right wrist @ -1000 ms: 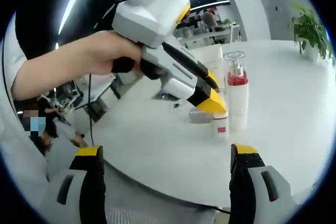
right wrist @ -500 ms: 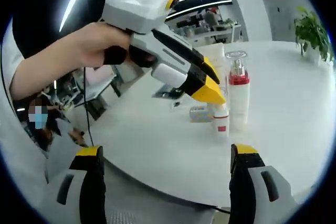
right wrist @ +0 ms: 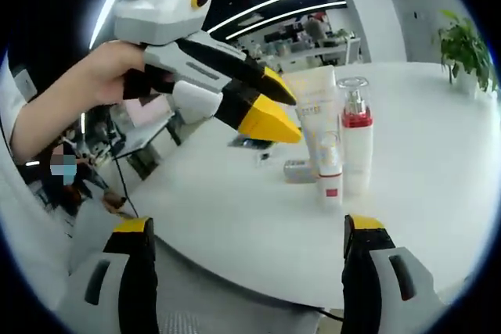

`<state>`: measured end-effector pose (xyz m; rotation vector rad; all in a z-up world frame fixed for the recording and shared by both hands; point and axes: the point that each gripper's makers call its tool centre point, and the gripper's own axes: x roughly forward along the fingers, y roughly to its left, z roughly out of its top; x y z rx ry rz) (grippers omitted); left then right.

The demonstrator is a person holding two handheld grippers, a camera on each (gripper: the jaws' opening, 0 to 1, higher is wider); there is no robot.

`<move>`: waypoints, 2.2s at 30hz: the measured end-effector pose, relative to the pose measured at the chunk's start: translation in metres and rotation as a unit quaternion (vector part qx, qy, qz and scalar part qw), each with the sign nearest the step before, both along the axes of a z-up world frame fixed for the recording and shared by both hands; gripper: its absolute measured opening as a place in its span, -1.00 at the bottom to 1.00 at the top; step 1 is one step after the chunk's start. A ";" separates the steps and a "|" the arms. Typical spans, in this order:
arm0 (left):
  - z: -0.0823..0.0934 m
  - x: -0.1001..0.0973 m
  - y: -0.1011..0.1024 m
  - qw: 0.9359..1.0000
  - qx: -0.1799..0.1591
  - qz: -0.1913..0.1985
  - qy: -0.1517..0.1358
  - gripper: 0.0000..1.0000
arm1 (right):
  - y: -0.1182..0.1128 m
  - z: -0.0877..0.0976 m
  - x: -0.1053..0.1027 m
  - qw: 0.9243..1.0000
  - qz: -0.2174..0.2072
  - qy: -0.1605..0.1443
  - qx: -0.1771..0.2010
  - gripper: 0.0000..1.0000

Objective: Arrange the skincare products in the storage area until every visible bottle or jar stands upright without overlapping.

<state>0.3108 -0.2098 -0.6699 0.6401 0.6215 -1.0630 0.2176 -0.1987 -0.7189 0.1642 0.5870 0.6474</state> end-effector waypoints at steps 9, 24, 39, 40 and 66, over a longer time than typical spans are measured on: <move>-0.003 -0.013 0.040 0.997 -0.027 0.066 0.023 -0.03 | 0.001 -0.003 -0.001 1.000 0.010 -0.001 -0.014 0.99; -0.010 -0.053 0.131 0.979 -0.066 0.187 0.050 0.36 | 0.000 -0.003 -0.004 1.000 0.006 0.001 -0.028 0.99; -0.023 -0.102 0.220 0.947 -0.128 0.287 0.062 0.69 | -0.001 -0.005 -0.006 0.998 0.015 -0.014 -0.066 0.96; -0.024 -0.106 0.226 0.946 -0.131 0.290 0.062 0.69 | 0.000 -0.004 -0.006 0.997 0.016 -0.016 -0.068 0.97; -0.046 -0.143 0.275 0.907 -0.196 0.369 0.057 0.98 | -0.004 -0.014 -0.008 0.996 0.022 -0.002 -0.092 0.99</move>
